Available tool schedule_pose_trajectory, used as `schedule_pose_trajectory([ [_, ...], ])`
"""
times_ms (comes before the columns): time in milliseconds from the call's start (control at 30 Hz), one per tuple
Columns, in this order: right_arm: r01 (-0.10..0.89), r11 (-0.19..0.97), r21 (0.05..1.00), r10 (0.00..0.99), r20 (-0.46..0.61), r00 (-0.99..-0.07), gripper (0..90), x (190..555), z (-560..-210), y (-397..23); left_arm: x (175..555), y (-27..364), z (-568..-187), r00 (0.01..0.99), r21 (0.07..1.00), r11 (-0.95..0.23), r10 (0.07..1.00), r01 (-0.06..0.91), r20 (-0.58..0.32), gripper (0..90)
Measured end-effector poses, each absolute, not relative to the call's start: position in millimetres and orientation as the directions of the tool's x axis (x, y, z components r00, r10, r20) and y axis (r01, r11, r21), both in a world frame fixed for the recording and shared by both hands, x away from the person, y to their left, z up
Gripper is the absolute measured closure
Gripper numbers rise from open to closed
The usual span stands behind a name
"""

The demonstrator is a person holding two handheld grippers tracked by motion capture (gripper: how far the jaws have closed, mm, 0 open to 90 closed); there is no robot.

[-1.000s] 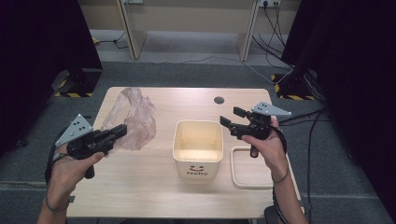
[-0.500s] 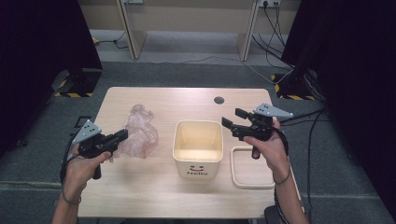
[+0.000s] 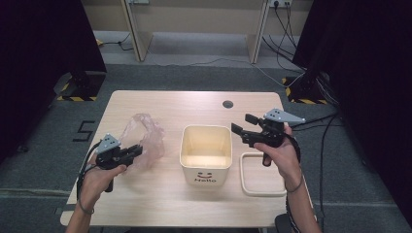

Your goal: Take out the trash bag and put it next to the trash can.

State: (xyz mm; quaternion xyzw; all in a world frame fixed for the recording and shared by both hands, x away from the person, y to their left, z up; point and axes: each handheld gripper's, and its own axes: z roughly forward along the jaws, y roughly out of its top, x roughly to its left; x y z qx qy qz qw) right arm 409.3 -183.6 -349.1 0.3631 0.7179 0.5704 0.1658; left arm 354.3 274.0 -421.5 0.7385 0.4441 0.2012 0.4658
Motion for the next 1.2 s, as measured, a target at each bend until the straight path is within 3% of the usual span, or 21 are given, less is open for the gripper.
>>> schedule_pose_trajectory([
  [67,0.333,0.088,0.939,0.709,0.175,-0.683,29.2,408.7,-349.5,-184.6,354.8,272.5,-424.9,0.537,0.855,-0.178,0.833,0.486,-0.132,64.5],
  [100,0.333,0.088,0.939,0.709,0.175,-0.683,29.2,408.7,-349.5,-184.6,354.5,271.7,-426.3,0.535,0.854,-0.176,0.834,0.489,-0.135,64.5],
  [133,0.330,0.086,0.940,0.707,0.176,-0.685,29.2,408.0,-348.4,-185.7,352.9,270.9,-426.6,0.528,0.856,-0.178,0.840,0.485,-0.125,53.6],
  [200,0.326,0.081,0.942,0.708,0.176,-0.684,29.2,407.4,-347.2,-186.9,350.3,270.0,-424.4,0.516,0.861,-0.167,0.848,0.480,-0.123,43.5],
  [400,0.328,0.083,0.941,0.707,0.177,-0.685,29.0,407.8,-348.3,-187.2,335.9,266.0,-408.2,0.506,0.894,-0.169,0.860,0.415,-0.072,31.1],
  [733,0.335,0.085,0.938,0.706,0.181,-0.685,28.8,408.4,-350.3,-186.2,308.7,253.1,-372.7,0.566,0.932,-0.145,0.821,0.332,-0.074,26.4],
  [867,0.338,0.085,0.937,0.708,0.182,-0.682,28.7,408.2,-351.7,-187.4,302.0,240.2,-379.0,0.600,0.932,-0.148,0.796,0.330,-0.086,20.8],
  [1200,0.348,0.091,0.933,0.721,0.179,-0.669,28.6,408.3,-355.8,-192.7,295.7,214.6,-410.1,0.658,0.934,-0.190,0.751,0.301,-0.059,19.1],
])
